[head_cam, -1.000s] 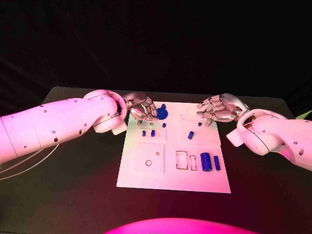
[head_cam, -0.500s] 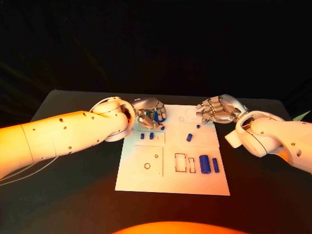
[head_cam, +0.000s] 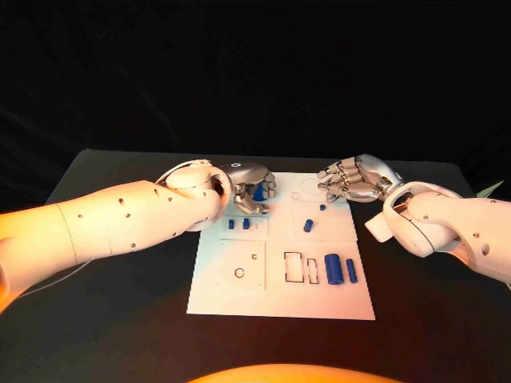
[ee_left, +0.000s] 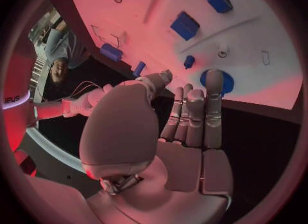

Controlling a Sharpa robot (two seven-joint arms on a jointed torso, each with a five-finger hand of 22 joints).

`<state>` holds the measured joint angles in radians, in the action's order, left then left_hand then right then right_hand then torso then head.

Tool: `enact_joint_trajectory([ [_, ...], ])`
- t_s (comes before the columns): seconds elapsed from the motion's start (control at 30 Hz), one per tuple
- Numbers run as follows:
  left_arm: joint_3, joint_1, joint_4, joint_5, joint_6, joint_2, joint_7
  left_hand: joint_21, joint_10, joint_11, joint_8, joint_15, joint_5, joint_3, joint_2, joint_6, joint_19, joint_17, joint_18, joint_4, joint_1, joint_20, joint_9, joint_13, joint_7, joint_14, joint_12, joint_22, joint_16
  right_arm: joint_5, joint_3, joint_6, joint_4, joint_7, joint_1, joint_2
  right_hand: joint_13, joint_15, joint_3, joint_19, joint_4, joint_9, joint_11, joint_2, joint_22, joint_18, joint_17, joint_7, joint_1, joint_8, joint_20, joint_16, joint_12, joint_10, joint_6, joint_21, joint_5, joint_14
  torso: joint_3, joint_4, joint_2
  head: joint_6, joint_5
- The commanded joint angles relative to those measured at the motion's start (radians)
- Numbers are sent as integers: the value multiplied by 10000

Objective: Assemble the parts on the task board

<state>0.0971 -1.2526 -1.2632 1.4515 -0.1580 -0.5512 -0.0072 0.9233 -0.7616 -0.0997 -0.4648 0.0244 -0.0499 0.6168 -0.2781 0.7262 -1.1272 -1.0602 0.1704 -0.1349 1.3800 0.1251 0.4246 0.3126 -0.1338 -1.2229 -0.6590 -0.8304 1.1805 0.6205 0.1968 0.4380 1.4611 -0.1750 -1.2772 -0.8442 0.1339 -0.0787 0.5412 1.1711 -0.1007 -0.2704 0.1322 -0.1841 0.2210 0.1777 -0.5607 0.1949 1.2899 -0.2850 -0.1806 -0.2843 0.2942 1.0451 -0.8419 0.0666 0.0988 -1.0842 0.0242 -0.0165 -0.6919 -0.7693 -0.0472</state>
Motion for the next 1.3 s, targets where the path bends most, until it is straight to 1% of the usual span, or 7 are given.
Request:
enact_joint_trajectory([
  [0.03,-2,2,119,622,704,134,-375,105,-47,28,86,-36,-24,-49,-9,88,-58,-38,-98,32,-26,-9,-41,-23,3,-58,-51,-109,105,-37,-2,-75,27,-200,7,6,-7,-19,28,-40,14,9,19,-69,-8,46,9,18,10,37,-36,35,-48,61,48,-20,42,-66,0,-10,3,-20,-10],
  [0.33,15,4,433,855,1227,380,-574,233,-106,67,241,-69,-24,-17,10,166,-50,-66,-116,72,-18,-34,-150,-84,7,-71,-65,-251,265,-43,-3,-55,50,-190,7,11,-45,-27,26,-37,11,13,27,-61,-41,48,31,27,-1,48,-45,73,-77,69,48,-19,45,-86,7,-13,6,-54,-3],
  [0.5,20,6,529,879,1154,452,-532,266,-146,76,279,-69,-26,-5,15,214,-41,-48,-121,80,-23,-36,-179,-108,11,-64,-63,-289,301,-45,-3,-55,60,-153,7,15,-56,-28,26,-35,10,13,29,-58,-50,48,36,31,-3,50,-46,82,-84,72,47,-18,46,-92,12,-10,10,-54,5],
  [0.63,25,8,603,894,1126,508,-486,692,-271,88,370,-72,-29,103,41,389,-257,-224,-201,155,28,-37,-250,-198,18,-222,-18,-747,595,-42,-3,-42,66,-98,7,14,-77,-26,34,-23,19,13,31,-42,-68,52,48,41,8,48,-47,101,-95,91,32,-12,50,-115,14,-9,2,-61,5],
  [0.87,52,15,748,900,1149,590,-450,739,-292,81,412,-69,-29,152,56,487,-233,-191,-201,175,20,-33,-281,-258,24,-201,41,-795,648,-40,-3,-39,79,-69,7,14,-77,-26,34,-23,19,13,31,-42,-68,52,48,41,8,48,-47,101,-95,91,32,-12,50,-115,6,-12,3,-72,7],
  [1.17,84,30,830,840,1177,684,-378,1143,-595,137,496,-77,-23,381,242,852,-352,-300,-257,326,121,-36,-342,-400,52,-314,120,-1228,962,-40,-4,-47,88,-55,7,19,-108,-29,24,-10,20,15,42,-48,-95,53,63,61,-3,54,-49,127,-113,108,25,-8,51,-144,5,-8,9,-85,14],
  [1.3,131,48,858,811,1213,722,-332,1315,-750,177,526,-111,-20,436,301,1020,-407,-374,-280,394,132,-56,-358,-455,75,-393,154,-1414,1108,-40,-4,-60,89,-51,7,22,-115,-30,20,-8,20,16,45,-52,-101,53,67,68,-7,58,-50,133,-118,110,28,-7,51,-149,3,-12,12,-104,19],
])
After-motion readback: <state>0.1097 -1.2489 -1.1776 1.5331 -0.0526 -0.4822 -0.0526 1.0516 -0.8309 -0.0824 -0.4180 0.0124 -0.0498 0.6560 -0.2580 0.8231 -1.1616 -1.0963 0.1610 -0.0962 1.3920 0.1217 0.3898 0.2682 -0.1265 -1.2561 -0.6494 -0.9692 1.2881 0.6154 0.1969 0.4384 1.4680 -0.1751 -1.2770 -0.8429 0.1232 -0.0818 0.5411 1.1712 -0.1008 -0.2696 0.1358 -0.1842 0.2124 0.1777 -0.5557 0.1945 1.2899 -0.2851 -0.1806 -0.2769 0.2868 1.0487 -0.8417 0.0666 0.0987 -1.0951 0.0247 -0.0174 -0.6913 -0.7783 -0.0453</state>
